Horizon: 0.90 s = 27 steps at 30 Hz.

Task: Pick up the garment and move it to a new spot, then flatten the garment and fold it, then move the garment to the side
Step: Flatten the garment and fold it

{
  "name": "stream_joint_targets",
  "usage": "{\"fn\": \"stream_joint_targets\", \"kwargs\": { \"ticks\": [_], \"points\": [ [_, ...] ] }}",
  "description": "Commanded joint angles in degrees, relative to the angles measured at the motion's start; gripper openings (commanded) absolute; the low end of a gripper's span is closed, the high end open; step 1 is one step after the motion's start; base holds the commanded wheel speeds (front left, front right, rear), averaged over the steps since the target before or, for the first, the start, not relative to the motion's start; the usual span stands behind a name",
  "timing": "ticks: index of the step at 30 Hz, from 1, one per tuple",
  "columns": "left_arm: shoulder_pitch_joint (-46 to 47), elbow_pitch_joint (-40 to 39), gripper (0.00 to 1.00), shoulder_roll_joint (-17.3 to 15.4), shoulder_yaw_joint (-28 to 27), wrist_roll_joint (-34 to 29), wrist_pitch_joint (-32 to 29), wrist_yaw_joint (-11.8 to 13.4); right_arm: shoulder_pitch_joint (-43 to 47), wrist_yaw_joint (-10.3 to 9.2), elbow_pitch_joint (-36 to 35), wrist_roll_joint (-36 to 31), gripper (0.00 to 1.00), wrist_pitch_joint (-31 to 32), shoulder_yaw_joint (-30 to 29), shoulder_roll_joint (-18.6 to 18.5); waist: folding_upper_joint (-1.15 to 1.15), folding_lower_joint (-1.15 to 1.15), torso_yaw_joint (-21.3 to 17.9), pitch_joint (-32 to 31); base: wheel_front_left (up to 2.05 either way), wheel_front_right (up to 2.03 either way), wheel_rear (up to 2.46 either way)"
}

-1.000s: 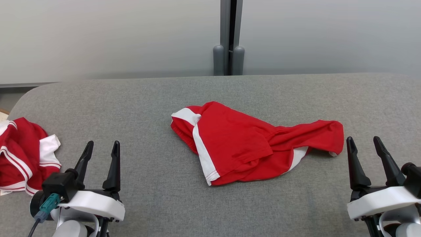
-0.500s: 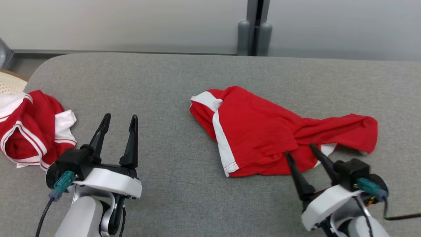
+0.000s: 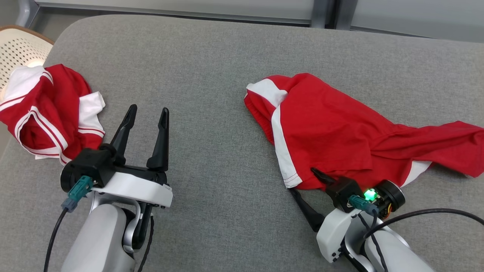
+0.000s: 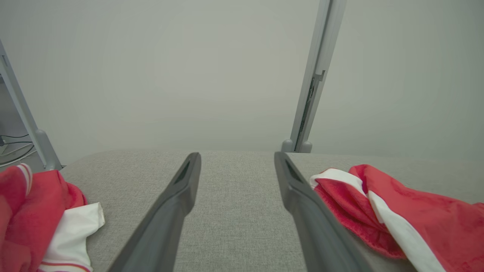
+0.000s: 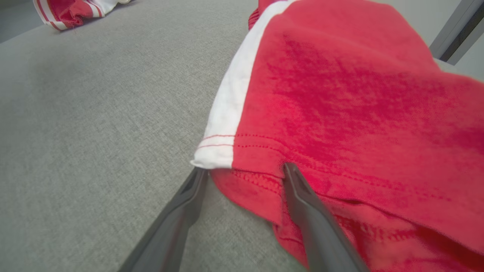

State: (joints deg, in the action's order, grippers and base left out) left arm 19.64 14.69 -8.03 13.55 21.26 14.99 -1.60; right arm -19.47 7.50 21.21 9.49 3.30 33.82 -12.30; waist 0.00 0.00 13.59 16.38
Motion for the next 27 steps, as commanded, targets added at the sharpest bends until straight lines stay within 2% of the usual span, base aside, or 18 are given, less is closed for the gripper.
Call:
{"fn": "stream_joint_targets", "kwargs": {
  "ticks": [1,2,3,4,16,22,27],
  "points": [
    [1.0,-0.2,1.0,0.0,-0.5,-0.4,0.2,-0.4,-0.5,-0.02,0.9,-0.5,1.0,0.0,0.1,0.0,0.0,0.0,0.1,0.3,0.0,0.0,0.0],
    [0.9,-0.3,1.0,0.2,-0.6,-0.6,0.2,-0.4,-0.9,-0.02,1.4,-0.9,0.49,-0.1,0.1,0.2,0.0,0.0,0.0,0.4,0.0,0.0,0.0],
    [0.9,-0.4,1.0,0.4,-0.8,-0.8,0.2,-0.5,-1.2,-0.02,1.8,-1.0,0.44,-0.2,-0.1,0.5,0.0,0.0,0.0,0.5,0.0,0.0,0.0],
    [0.8,-0.4,1.0,0.6,-0.9,-0.8,0.2,-0.6,-1.4,-0.01,1.8,-0.7,0.0,-0.8,-0.6,0.9,0.0,0.0,-0.1,0.6,0.0,0.0,0.0],
    [0.1,-0.6,1.0,1.0,-3.0,-2.6,0.2,-1.2,-1.1,-0.02,-5.2,2.4,0.0,-5.7,-8.0,1.8,0.0,0.0,-2.8,0.4,0.0,0.0,0.0],
    [0.4,-0.7,1.0,1.4,-3.5,-3.2,0.2,-1.5,0.9,-0.02,-9.7,4.7,0.0,-5.1,-16.0,2.0,0.0,0.0,-4.1,0.7,0.0,0.0,0.0],
    [0.8,-0.5,1.0,1.9,-3.4,-3.5,0.2,-2.0,2.2,-0.02,-9.1,6.3,0.0,-4.0,-24.4,2.8,0.0,0.0,-4.3,1.4,0.0,0.0,0.0]
  ]
}}
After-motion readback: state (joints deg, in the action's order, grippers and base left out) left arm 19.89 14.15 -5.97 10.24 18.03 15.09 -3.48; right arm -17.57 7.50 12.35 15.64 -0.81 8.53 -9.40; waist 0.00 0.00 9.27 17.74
